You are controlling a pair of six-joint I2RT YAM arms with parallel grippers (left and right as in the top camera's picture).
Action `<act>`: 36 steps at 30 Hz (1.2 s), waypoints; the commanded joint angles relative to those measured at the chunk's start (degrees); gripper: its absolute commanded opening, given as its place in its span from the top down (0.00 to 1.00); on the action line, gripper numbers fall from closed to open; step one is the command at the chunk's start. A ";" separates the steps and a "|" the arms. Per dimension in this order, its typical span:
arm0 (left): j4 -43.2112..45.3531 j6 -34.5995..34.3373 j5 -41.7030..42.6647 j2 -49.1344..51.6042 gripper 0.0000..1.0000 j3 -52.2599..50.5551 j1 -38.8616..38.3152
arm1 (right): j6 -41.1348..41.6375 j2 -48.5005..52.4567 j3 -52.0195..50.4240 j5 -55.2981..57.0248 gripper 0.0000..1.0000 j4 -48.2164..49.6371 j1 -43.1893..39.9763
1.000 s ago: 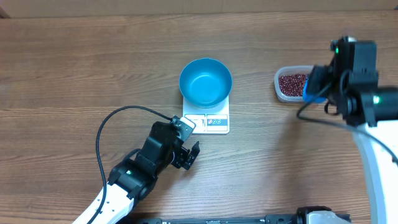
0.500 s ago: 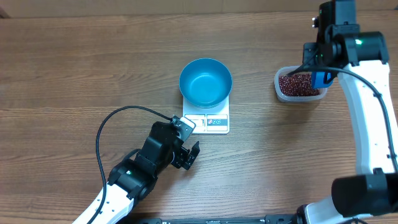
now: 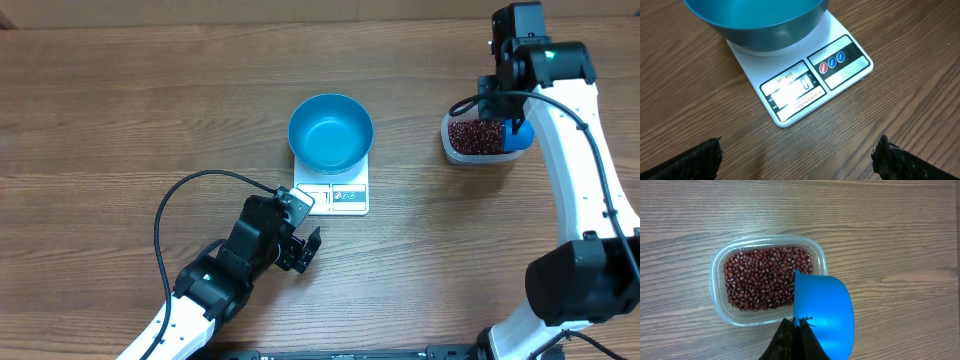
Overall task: Scoop item into bowl and weigh 150g on scale
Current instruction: 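Move the blue scoop with the right gripper over the bean tub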
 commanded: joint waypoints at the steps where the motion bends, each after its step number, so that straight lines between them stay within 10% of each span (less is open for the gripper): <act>1: 0.22 0.90 0.90 -0.76 0.00 -0.26 0.31 | 0.52 0.87 1.64 1.03 0.96 0.66 0.44; 36: 0.22 0.90 0.87 -0.76 0.00 -0.26 0.31 | -0.39 11.58 1.64 9.14 0.96 3.82 3.45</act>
